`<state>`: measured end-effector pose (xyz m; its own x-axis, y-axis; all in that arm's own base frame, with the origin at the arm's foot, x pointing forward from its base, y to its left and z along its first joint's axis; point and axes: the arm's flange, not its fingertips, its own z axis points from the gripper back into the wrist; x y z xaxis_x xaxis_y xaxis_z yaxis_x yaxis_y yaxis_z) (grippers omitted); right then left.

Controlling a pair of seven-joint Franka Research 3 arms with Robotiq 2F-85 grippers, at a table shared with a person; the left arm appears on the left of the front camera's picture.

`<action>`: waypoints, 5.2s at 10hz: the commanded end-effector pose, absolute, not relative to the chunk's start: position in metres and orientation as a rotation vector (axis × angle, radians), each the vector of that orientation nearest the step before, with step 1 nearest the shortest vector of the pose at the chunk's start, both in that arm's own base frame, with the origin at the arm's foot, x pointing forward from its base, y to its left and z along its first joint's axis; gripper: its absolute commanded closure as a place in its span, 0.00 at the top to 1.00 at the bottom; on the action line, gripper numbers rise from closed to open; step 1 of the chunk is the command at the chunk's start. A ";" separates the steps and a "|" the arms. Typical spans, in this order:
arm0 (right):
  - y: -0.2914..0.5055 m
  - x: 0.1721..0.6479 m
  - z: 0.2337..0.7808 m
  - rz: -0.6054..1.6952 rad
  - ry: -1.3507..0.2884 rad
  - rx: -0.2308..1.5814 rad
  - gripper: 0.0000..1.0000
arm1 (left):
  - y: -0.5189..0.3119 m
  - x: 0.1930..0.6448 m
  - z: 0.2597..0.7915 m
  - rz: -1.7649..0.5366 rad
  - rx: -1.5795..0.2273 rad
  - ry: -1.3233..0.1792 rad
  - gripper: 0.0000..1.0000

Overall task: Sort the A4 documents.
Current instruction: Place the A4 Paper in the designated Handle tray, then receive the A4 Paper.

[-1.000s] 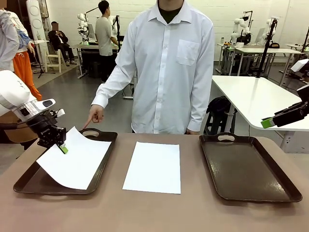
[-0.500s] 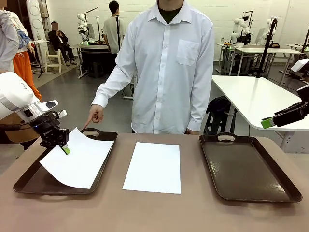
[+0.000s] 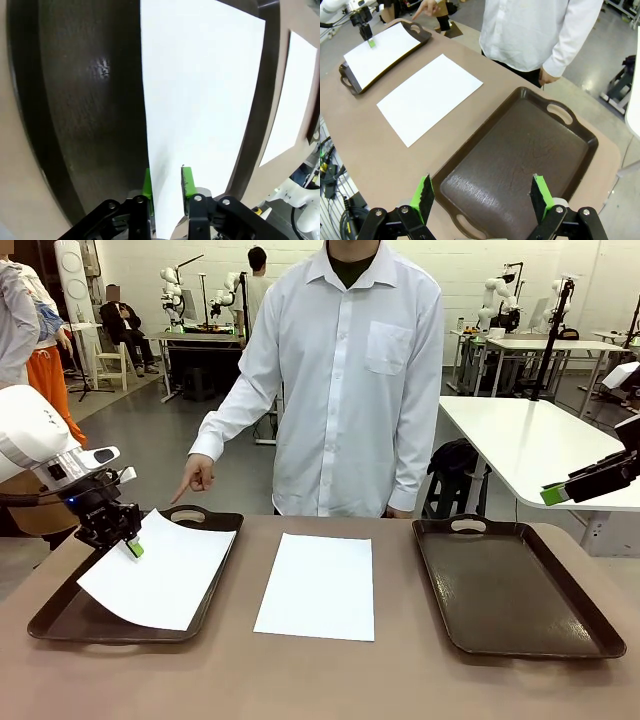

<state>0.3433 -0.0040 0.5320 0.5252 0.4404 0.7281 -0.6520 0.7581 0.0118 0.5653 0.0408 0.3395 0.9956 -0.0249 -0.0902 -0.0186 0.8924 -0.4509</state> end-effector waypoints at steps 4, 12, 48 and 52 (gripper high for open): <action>-0.004 0.344 0.531 0.666 -0.776 0.310 1.00 | 0.045 0.557 0.366 0.001 -0.349 0.069 0.81; -0.004 0.344 0.531 0.666 -0.776 0.310 1.00 | 0.044 0.563 0.372 -0.015 -0.372 0.047 0.83; -0.004 0.344 0.531 0.666 -0.776 0.310 1.00 | 0.009 0.401 0.550 -0.632 -0.485 -0.571 0.83; -0.004 0.344 0.531 0.666 -0.776 0.310 1.00 | 0.013 0.403 0.549 -0.634 -0.497 -0.561 0.83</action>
